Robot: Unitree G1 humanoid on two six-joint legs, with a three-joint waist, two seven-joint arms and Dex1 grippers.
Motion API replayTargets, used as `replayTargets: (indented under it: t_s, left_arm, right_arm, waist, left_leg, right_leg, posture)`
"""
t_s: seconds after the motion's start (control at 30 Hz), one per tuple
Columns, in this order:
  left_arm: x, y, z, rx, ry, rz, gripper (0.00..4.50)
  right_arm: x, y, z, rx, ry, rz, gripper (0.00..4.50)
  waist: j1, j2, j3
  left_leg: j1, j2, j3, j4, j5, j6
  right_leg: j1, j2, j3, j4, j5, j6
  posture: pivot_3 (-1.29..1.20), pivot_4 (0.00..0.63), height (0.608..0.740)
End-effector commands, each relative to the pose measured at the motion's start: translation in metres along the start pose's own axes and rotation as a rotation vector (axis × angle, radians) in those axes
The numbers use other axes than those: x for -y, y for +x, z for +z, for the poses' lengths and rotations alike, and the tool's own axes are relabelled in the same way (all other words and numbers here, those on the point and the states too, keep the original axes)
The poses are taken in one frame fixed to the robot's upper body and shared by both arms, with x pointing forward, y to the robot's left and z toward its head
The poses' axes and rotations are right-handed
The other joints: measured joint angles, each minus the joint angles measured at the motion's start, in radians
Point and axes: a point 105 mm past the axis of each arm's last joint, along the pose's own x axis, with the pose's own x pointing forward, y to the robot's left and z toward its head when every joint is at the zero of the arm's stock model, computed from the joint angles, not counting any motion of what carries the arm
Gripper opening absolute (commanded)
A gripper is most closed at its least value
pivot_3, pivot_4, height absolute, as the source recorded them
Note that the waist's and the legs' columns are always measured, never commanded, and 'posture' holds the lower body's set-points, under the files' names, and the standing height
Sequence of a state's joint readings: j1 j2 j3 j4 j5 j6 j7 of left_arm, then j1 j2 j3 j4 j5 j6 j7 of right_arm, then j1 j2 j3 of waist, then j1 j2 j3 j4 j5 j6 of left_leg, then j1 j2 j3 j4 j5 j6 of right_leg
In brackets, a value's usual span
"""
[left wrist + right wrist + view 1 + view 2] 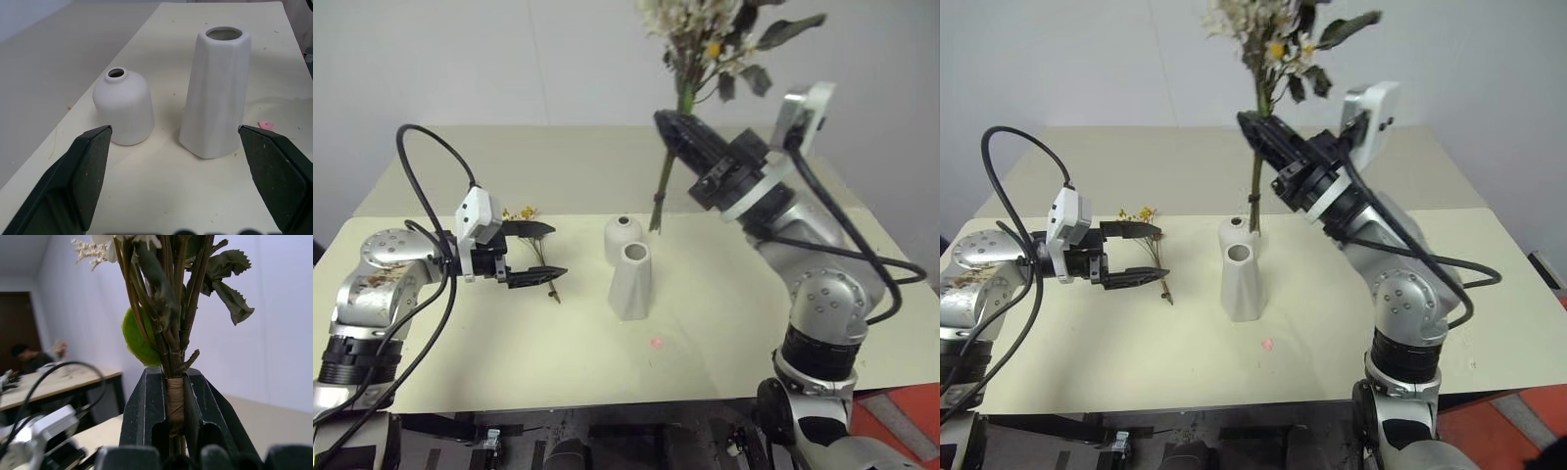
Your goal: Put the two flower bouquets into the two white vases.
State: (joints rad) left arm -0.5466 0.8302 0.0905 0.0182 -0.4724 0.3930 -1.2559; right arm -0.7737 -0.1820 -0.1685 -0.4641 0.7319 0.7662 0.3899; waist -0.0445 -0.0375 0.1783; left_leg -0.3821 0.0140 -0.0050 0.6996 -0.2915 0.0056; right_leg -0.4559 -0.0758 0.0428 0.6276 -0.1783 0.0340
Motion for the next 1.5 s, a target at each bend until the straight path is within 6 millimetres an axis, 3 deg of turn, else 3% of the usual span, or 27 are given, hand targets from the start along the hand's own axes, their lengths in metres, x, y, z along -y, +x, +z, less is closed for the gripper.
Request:
replayTargets:
  t_s: [0.03, 0.5, 1.03, 1.5]
  left_arm:
    - [-0.003, -0.003, 0.009, 0.004, 0.036, 0.009, 4.50]
    - [0.005, -0.008, 0.026, 0.104, 0.015, -0.085, 4.50]
    - [0.008, -0.012, 0.026, 0.093, 0.012, -0.085, 4.50]
    - [0.007, -0.010, 0.025, 0.086, 0.013, -0.084, 4.50]
  right_arm:
    - [-0.013, 0.001, 0.016, 0.078, -0.011, 0.060, 0.19]
    - [-0.014, 0.006, -0.006, 0.037, 0.059, 0.094, 0.19]
    - [-0.009, 0.005, -0.029, -0.009, 0.077, 0.076, 0.19]
    - [-0.012, 0.008, -0.011, 0.043, 0.060, 0.092, 0.19]
  waist:
    - [0.000, 0.000, 0.000]
    - [-0.001, 0.000, 0.000]
    - [-0.001, 0.000, 0.000]
    - [-0.001, 0.000, 0.000]
  left_leg:
    - [0.000, 0.000, 0.000, 0.000, 0.000, 0.000]
    - [0.000, 0.000, 0.000, 0.000, 0.000, 0.000]
    - [0.000, 0.000, 0.000, 0.000, 0.000, 0.000]
    - [0.000, 0.000, 0.000, 0.000, 0.000, 0.000]
  right_leg:
    - [0.000, 0.000, 0.000, 0.000, 0.000, 0.000]
    - [0.000, 0.000, 0.000, 0.000, 0.000, 0.000]
    - [0.000, 0.000, 0.000, 0.000, 0.000, 0.000]
    - [0.000, 0.000, 0.000, 0.000, 0.000, 0.000]
  posture:
    - [0.00, 0.150, 0.740]
    - [0.00, 0.150, 0.740]
    - [0.00, 0.150, 0.740]
    - [0.00, 0.150, 0.740]
